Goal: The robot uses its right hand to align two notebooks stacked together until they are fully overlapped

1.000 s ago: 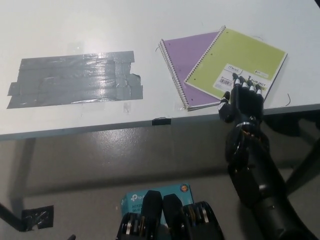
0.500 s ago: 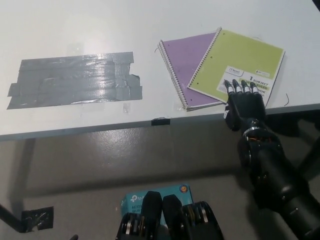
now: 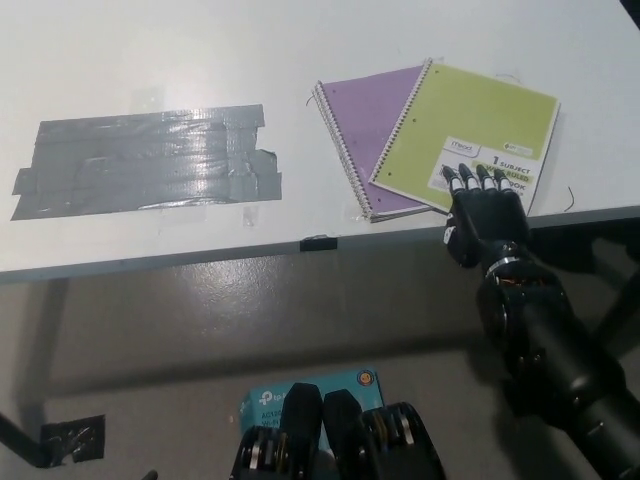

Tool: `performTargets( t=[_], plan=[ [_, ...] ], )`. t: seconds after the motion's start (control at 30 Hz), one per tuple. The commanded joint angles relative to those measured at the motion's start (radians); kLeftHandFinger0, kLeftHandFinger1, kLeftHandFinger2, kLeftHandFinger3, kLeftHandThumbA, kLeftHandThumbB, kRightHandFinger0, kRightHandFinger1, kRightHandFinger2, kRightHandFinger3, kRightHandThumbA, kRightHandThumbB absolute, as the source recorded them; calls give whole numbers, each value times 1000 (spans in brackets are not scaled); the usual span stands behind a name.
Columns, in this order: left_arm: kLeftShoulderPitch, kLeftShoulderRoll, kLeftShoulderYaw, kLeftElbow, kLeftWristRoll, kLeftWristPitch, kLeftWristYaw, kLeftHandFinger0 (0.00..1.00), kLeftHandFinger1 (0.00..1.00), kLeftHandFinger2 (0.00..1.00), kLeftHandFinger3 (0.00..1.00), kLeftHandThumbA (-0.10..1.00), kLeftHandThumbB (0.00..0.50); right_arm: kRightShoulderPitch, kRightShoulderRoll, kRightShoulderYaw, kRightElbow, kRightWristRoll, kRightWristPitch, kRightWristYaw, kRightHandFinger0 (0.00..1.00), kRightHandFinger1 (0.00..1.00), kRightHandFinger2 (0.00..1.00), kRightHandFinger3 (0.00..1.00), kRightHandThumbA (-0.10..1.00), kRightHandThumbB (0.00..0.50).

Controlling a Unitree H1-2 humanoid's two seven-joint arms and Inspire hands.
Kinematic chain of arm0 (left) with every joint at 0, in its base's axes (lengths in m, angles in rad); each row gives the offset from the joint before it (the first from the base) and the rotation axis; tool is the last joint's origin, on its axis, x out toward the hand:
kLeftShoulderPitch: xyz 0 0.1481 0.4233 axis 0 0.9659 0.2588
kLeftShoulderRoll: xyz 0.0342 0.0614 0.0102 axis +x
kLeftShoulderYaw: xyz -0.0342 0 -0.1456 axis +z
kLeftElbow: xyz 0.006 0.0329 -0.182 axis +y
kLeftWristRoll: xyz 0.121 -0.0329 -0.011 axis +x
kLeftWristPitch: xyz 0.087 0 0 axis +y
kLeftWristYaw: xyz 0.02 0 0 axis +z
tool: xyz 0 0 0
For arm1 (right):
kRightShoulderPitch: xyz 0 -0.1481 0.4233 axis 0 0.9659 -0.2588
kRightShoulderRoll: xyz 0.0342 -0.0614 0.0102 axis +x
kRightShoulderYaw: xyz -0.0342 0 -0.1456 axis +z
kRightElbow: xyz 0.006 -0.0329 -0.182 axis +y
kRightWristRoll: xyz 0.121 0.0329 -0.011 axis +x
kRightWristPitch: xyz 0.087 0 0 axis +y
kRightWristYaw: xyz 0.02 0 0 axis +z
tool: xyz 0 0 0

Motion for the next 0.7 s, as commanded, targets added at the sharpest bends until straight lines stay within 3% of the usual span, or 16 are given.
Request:
performTargets(
  t=[0.0, 0.27, 0.5, 0.67],
  plan=[
    [2, 18, 0, -25, -1, -11, -19, 624, 653, 752, 1000, 1000, 500, 61, 26, 55, 26, 86, -79, 164, 1000, 1000, 1000, 1000, 1000, 348],
    [-3, 23, 0, -28, 4, -10, -19, 628, 657, 737, 1000, 1000, 500, 9, -42, 159, 26, 51, -215, 167, 1000, 1000, 1000, 1000, 1000, 372],
    [-6, 18, 3, -15, -11, -15, -30, 635, 624, 687, 1000, 1000, 500, -1, -123, 210, 25, 27, -268, 140, 1000, 1000, 1000, 1000, 1000, 368],
    [0, 22, 0, -27, 7, -1, -20, 637, 641, 743, 1000, 1000, 500, -23, -192, 245, 33, 0, -309, 112, 1000, 1000, 1000, 1000, 1000, 362]
  ],
)
